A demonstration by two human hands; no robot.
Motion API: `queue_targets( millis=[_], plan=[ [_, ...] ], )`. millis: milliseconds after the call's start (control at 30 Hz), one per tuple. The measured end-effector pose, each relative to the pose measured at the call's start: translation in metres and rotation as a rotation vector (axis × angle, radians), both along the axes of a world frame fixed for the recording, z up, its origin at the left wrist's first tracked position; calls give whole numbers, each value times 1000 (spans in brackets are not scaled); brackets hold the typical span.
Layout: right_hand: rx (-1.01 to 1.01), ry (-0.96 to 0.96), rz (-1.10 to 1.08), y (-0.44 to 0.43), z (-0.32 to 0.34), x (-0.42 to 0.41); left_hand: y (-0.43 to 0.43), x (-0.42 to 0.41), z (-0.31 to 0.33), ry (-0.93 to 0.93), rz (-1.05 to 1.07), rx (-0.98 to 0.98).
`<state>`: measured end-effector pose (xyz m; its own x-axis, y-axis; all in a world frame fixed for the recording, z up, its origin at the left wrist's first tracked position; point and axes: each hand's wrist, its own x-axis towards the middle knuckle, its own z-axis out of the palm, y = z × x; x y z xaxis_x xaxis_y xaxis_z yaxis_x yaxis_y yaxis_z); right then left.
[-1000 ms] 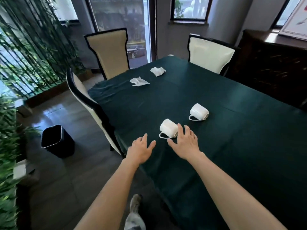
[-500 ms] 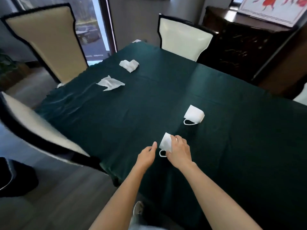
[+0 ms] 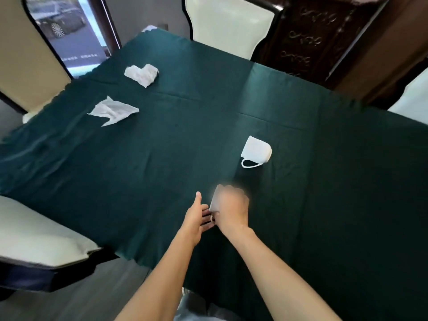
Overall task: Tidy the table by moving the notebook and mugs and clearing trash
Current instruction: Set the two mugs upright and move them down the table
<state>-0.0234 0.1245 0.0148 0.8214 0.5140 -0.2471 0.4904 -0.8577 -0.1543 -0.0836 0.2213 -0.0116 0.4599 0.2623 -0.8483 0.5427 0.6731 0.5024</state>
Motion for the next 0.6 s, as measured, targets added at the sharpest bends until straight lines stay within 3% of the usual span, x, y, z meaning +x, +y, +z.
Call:
queue_targets(
  millis=[300,600],
  plan=[
    [504,290,-112,-71,10,35,-19,-7,33,-111,-74,139],
    [555,466,-112,-119,1,33,-62,-25,49,-120,-189,269]
  ],
)
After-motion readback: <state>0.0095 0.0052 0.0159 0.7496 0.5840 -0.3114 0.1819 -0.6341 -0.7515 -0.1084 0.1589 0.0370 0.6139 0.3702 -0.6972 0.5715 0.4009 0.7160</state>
